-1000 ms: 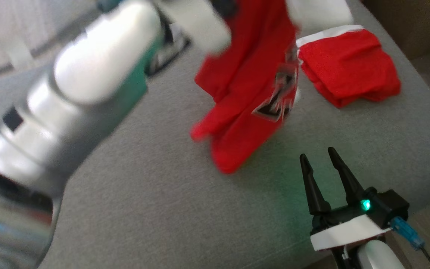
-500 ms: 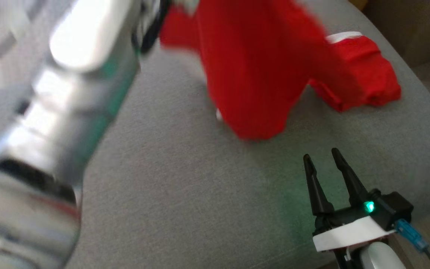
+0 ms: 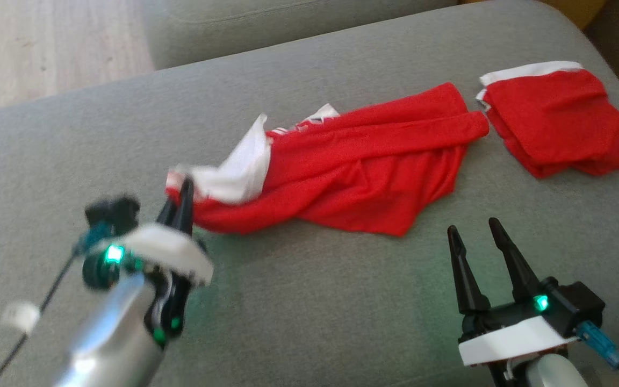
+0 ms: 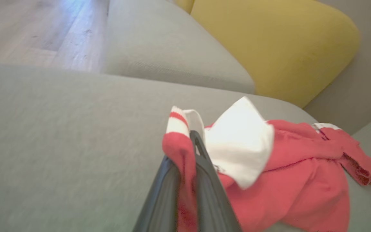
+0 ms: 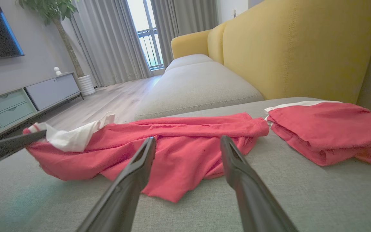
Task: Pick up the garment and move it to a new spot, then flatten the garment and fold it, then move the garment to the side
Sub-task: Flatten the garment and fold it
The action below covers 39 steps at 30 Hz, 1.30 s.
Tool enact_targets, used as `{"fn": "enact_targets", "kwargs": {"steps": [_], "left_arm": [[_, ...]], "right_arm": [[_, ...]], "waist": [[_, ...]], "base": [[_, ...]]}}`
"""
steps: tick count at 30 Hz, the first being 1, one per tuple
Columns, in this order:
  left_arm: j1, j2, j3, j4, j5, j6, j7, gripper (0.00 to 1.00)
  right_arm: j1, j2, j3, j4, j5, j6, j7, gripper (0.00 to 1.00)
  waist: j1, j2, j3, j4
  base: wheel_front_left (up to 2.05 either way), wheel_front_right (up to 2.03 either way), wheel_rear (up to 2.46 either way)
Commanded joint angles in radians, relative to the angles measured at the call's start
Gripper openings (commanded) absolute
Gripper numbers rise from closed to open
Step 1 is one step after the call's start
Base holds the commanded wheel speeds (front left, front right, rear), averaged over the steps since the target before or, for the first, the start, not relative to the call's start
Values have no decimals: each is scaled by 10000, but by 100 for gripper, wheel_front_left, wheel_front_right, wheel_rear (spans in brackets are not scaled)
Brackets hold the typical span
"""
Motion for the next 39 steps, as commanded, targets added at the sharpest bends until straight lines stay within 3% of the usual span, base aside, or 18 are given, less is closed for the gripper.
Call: {"fn": "enact_targets", "kwargs": {"steps": [1, 2, 3, 4, 5, 6, 11, 16, 20, 27, 39], "left_arm": [[-40, 505, 452, -557, -9, 177, -206, 0], [234, 578, 448, -755, -12, 254, -278, 0], [465, 637, 443, -909, -13, 362, -314, 17], [629, 718, 366, -1053, 96, 465, -353, 41], [770, 754, 335, -1181, 165, 585, -417, 91], [897, 755, 342, -1302, 200, 716, -499, 100], [1117, 1044, -95, -1931, 1598, 1550, -1053, 100], [1026, 1342, -768, -3029, 4211, 2891, -1251, 100], [1066, 1220, -1249, -3614, 5123, 3180, -1259, 100], [826, 474, -2188, -2991, 5198, 2441, -703, 100], [-238, -77, -2062, -504, 4756, 1648, -683, 100]], "right_arm": [[-89, -106, 225, -350, -45, -9, -65, 100], [-91, -127, 232, -355, -48, -9, -65, 100], [-104, -152, 252, -354, -52, -9, -65, 100], [-128, -177, 274, -350, -59, -9, -65, 100], [-158, -194, 280, -346, -61, -9, -65, 100], [-189, -207, 282, -349, -60, -9, -65, 100], [-278, -308, 320, -353, -53, -9, -65, 100], [-279, -392, 336, -337, -46, -9, -65, 100], [-296, -405, 336, -329, -50, -9, -65, 100], [-455, -377, 501, -282, -40, -9, -65, 100], [-567, -382, 456, -318, -31, -9, -65, 100]], "waist": [[0, 0, 69, 259], [0, 0, 96, 362], [0, 0, 120, 449], [0, 0, 147, 525], [0, 0, 169, 592], [0, 0, 193, 649], [0, 0, 276, 853], [0, 0, 346, 955], [0, 0, 386, 967], [0, 0, 501, 826], [0, 0, 835, 522]], "base": [[0, 0, 0], [0, 0, 0], [0, 0, 0], [0, 0, 0], [0, 0, 0], [0, 0, 0], [0, 0, 0], [0, 0, 0], [0, 0, 0], [0, 0, 0], [0, 0, 0]]}}
